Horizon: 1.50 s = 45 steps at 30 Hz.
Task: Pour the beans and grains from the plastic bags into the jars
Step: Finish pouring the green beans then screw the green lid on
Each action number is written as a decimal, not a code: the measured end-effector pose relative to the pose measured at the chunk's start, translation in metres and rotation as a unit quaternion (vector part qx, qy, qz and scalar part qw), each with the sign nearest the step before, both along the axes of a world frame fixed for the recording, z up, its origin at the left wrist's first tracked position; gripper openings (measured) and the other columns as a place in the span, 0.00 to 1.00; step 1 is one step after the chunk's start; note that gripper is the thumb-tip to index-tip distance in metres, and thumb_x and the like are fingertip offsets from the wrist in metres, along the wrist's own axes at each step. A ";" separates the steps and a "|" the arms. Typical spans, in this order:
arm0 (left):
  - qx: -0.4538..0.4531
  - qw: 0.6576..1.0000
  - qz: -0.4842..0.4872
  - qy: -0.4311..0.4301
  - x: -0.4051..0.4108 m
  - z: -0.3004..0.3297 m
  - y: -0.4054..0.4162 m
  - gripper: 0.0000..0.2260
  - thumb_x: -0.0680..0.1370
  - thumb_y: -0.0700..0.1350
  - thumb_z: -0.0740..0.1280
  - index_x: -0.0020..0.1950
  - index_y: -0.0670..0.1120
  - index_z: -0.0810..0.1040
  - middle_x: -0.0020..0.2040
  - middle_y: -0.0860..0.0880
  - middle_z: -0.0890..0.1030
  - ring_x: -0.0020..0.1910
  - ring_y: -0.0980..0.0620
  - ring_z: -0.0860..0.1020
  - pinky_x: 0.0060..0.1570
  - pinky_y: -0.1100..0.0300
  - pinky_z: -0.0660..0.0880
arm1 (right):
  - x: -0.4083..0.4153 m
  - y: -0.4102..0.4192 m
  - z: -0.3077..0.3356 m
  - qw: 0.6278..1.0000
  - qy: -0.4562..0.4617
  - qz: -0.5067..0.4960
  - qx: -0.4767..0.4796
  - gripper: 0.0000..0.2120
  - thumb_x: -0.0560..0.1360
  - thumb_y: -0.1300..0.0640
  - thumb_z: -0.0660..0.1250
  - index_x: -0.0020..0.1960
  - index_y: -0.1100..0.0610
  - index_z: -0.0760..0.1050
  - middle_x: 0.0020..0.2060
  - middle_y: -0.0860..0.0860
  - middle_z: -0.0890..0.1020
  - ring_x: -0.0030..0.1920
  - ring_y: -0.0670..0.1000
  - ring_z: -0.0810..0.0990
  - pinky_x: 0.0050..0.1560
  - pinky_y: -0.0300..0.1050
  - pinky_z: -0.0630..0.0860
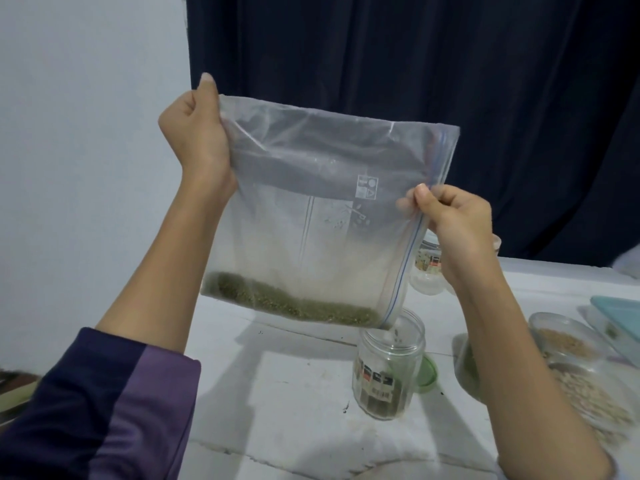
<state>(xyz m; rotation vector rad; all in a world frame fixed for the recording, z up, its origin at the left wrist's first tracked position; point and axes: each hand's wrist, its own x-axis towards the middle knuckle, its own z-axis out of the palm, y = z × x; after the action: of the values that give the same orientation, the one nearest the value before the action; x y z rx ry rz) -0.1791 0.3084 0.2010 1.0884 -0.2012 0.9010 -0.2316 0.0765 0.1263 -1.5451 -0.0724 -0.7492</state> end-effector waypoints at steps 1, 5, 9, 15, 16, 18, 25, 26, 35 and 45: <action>-0.001 1.000 -0.001 0.000 0.000 0.000 -0.001 0.25 0.79 0.42 0.64 0.26 0.50 0.55 0.22 0.59 0.56 0.25 0.58 0.55 0.27 0.67 0.57 | -0.001 0.000 0.000 1.000 -0.004 -0.007 -0.001 0.12 0.79 0.60 0.65 0.37 0.56 0.80 0.36 0.48 0.83 0.43 0.44 0.79 0.50 0.31 0.74; 0.004 1.000 -0.003 0.000 0.000 0.001 -0.002 0.25 0.79 0.43 0.64 0.27 0.49 0.54 0.22 0.58 0.56 0.25 0.58 0.55 0.27 0.66 0.58 | -0.002 0.002 0.000 1.000 -0.006 -0.017 0.023 0.13 0.78 0.61 0.65 0.36 0.54 0.80 0.35 0.48 0.83 0.41 0.43 0.80 0.48 0.29 0.73; -0.001 1.000 -0.008 0.000 0.000 0.000 -0.003 0.25 0.79 0.43 0.64 0.27 0.50 0.54 0.22 0.58 0.56 0.25 0.58 0.55 0.27 0.66 0.57 | -0.003 0.001 0.000 0.999 -0.006 -0.023 0.036 0.12 0.78 0.60 0.66 0.36 0.54 0.80 0.35 0.48 0.83 0.40 0.40 0.80 0.44 0.25 0.72; -0.004 1.000 -0.009 0.002 -0.001 0.001 -0.006 0.24 0.79 0.43 0.64 0.27 0.49 0.54 0.23 0.58 0.56 0.26 0.57 0.55 0.27 0.65 0.58 | -0.003 0.001 0.000 0.999 -0.003 -0.021 0.037 0.11 0.78 0.60 0.65 0.38 0.55 0.80 0.36 0.48 0.83 0.41 0.41 0.80 0.47 0.28 0.74; -0.005 1.000 -0.008 0.002 0.000 0.001 -0.007 0.24 0.79 0.43 0.64 0.27 0.49 0.54 0.23 0.58 0.56 0.26 0.57 0.55 0.28 0.65 0.58 | -0.003 0.001 -0.001 0.999 -0.001 -0.022 0.035 0.11 0.78 0.60 0.65 0.38 0.55 0.80 0.36 0.48 0.83 0.41 0.40 0.80 0.46 0.27 0.73; -0.001 1.000 -0.008 0.003 0.000 0.001 -0.008 0.24 0.79 0.43 0.64 0.27 0.49 0.54 0.23 0.58 0.56 0.26 0.57 0.55 0.28 0.65 0.58 | -0.003 0.000 -0.001 0.999 -0.003 -0.034 0.038 0.11 0.79 0.60 0.65 0.38 0.56 0.79 0.35 0.48 0.83 0.39 0.39 0.79 0.43 0.25 0.72; -0.007 1.000 -0.013 0.001 0.001 0.001 -0.010 0.25 0.79 0.43 0.64 0.26 0.49 0.55 0.22 0.57 0.56 0.26 0.57 0.56 0.28 0.65 0.59 | -0.002 0.000 0.000 0.998 -0.003 -0.031 0.051 0.11 0.79 0.61 0.65 0.38 0.55 0.79 0.35 0.47 0.83 0.37 0.38 0.79 0.42 0.25 0.73; -0.008 1.000 -0.013 0.001 0.001 0.001 -0.010 0.25 0.79 0.43 0.64 0.26 0.49 0.55 0.22 0.57 0.57 0.26 0.57 0.56 0.28 0.65 0.59 | -0.003 0.000 0.000 0.998 0.000 -0.025 0.049 0.11 0.78 0.61 0.65 0.38 0.55 0.79 0.35 0.47 0.83 0.37 0.38 0.79 0.43 0.25 0.73; -0.001 1.000 -0.009 -0.001 0.000 0.002 -0.012 0.25 0.79 0.43 0.64 0.27 0.49 0.55 0.22 0.58 0.56 0.26 0.57 0.56 0.28 0.65 0.59 | -0.004 -0.003 -0.001 0.999 0.000 -0.039 0.037 0.11 0.79 0.60 0.65 0.38 0.56 0.80 0.36 0.46 0.83 0.37 0.35 0.79 0.43 0.24 0.71; 0.002 1.000 -0.009 -0.001 -0.001 0.003 -0.014 0.24 0.79 0.43 0.64 0.27 0.49 0.55 0.23 0.57 0.57 0.27 0.57 0.56 0.29 0.64 0.60 | -0.005 -0.005 -0.003 0.999 0.009 -0.042 0.033 0.11 0.78 0.59 0.65 0.39 0.57 0.80 0.36 0.46 0.83 0.36 0.33 0.78 0.36 0.19 0.67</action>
<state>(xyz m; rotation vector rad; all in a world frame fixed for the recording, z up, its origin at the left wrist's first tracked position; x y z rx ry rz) -0.1797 0.2944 0.2041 1.0886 -0.2141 0.8865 -0.2368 0.0719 0.1238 -1.4987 0.0305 -0.7965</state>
